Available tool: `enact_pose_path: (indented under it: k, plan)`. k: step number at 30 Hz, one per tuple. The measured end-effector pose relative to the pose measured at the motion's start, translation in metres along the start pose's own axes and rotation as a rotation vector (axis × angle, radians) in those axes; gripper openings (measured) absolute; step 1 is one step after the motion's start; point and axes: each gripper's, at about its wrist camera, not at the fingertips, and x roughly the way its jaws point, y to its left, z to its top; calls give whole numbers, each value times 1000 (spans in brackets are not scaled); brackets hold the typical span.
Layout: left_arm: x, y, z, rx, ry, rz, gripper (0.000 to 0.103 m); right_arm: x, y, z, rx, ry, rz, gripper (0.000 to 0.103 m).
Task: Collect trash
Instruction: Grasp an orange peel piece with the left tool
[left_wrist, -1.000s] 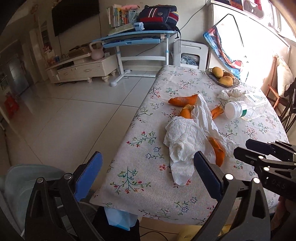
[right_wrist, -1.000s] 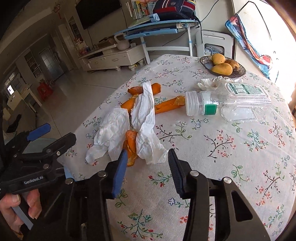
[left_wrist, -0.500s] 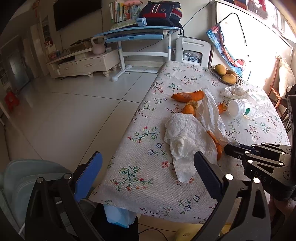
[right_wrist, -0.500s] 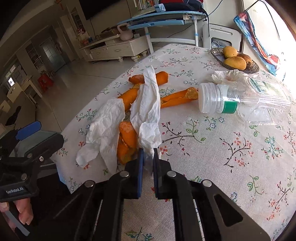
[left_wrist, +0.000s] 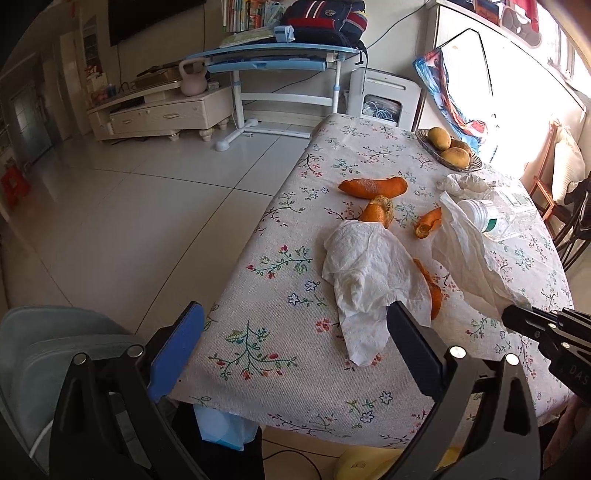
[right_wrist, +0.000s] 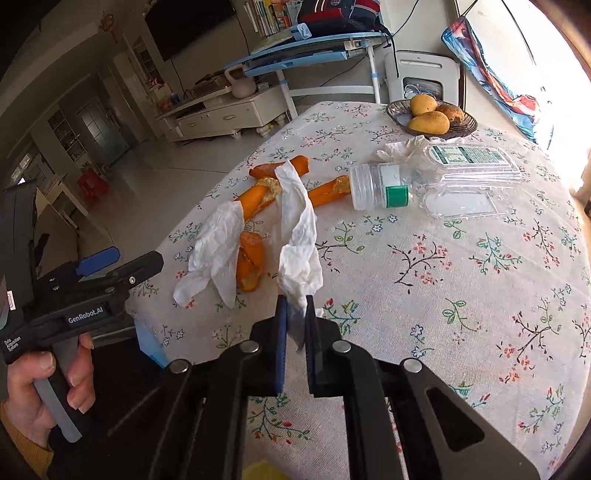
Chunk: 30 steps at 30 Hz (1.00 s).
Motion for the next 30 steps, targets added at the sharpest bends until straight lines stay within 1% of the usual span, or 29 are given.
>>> enact_pose_path:
  k: [6, 9, 10, 11, 12, 13, 14, 16, 17, 22, 23, 24, 25, 27, 28, 29, 30]
  plan:
    - [7, -19, 1, 67, 15, 2, 96, 1, -26, -16, 35, 55, -16, 10]
    - [11, -29, 3, 101, 19, 27, 96, 0, -35, -20, 53, 66, -13, 12]
    - [11, -32, 4, 110, 13, 34, 96, -1, -37, -19, 61, 64, -9, 17]
    - [9, -34, 4, 115, 4, 20, 96, -2, -39, -20, 66, 58, -5, 23]
    - [7, -37, 4, 119, -5, -7, 96, -2, -39, -19, 71, 49, 0, 26]
    - [6, -41, 5, 131, -9, -25, 96, -3, -39, -18, 76, 36, 10, 34]
    - [9, -45, 4, 153, -7, -20, 96, -3, -39, -17, 79, 26, 20, 39]
    - [20, -52, 4, 195, 21, 24, 96, -1, -36, -14, 74, 22, 26, 39]
    - [27, -51, 5, 195, 41, 45, 96, 2, -35, -14, 71, 23, 28, 39]
    - [51, -20, 15, 75, 123, 131, 96, 12, -37, -11, 69, 35, 24, 40]
    - [53, -14, 16, 51, 134, 128, 96, 13, -38, -11, 71, 31, 27, 40]
    - [53, -9, 17, 31, 137, 131, 96, 13, -40, -11, 74, 28, 29, 40]
    - [53, -5, 18, 29, 130, 158, 96, 12, -42, -10, 75, 23, 26, 40]
    - [50, -2, 19, 53, 99, 243, 96, 11, -46, -10, 81, 13, 27, 40]
    - [49, -1, 20, 58, 88, 267, 96, 11, -48, -11, 88, 9, 35, 40]
    - [46, 0, 22, 55, 74, 277, 96, 11, -50, -11, 92, 5, 41, 40]
    - [40, -1, 23, 52, 43, 288, 96, 11, -51, -10, 92, 3, 44, 40]
